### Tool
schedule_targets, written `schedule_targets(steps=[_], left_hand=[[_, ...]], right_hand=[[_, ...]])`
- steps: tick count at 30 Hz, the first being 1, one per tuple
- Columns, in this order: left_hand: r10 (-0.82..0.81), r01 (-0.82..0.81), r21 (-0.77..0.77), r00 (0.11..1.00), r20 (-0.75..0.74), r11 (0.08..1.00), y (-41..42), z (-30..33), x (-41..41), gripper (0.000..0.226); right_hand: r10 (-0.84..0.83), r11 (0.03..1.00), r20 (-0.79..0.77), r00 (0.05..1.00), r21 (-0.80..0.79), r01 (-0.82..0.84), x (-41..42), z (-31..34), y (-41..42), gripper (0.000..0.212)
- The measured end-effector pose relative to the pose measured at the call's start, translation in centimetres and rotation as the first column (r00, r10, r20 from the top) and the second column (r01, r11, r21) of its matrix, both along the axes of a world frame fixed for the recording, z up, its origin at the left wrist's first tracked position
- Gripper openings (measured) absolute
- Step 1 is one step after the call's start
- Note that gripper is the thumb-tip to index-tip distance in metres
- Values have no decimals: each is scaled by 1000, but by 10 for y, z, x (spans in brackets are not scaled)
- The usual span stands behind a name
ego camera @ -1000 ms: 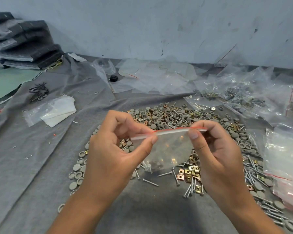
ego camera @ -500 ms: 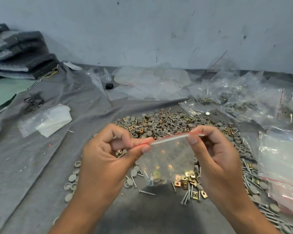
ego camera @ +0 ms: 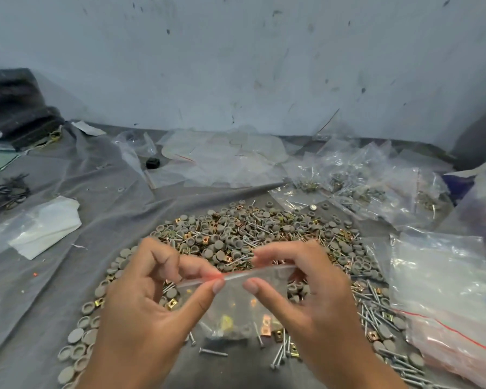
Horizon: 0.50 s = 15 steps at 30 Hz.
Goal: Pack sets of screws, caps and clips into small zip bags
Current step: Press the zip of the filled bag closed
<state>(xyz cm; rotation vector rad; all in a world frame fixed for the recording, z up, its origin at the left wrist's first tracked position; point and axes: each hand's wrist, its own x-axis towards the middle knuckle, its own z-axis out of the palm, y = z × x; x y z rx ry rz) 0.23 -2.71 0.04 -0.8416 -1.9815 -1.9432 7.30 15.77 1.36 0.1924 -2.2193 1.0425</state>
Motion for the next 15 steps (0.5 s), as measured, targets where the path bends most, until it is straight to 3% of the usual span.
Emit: schedule_targets(steps=[3,7,12,15], left_hand=[[-7,7,11,999,31,1000,2,-4,-2,39],[-22,6,116,990,138,993,0,-4,-16,38],[58,-49,-48,980,192,998,-11,-12,-24,36],[107,-87,-112,977,182,990,-12,-14,-25,35]], right_hand=[[-8,999,-1,1000,37,9,-5,8,1,10],[11,961,50,999,-275,3,-30,34,34,13],[-356,798,24,934,-512,317,-91,63,136,16],[-522,690,135,842,-514,510,-121,65,198,17]])
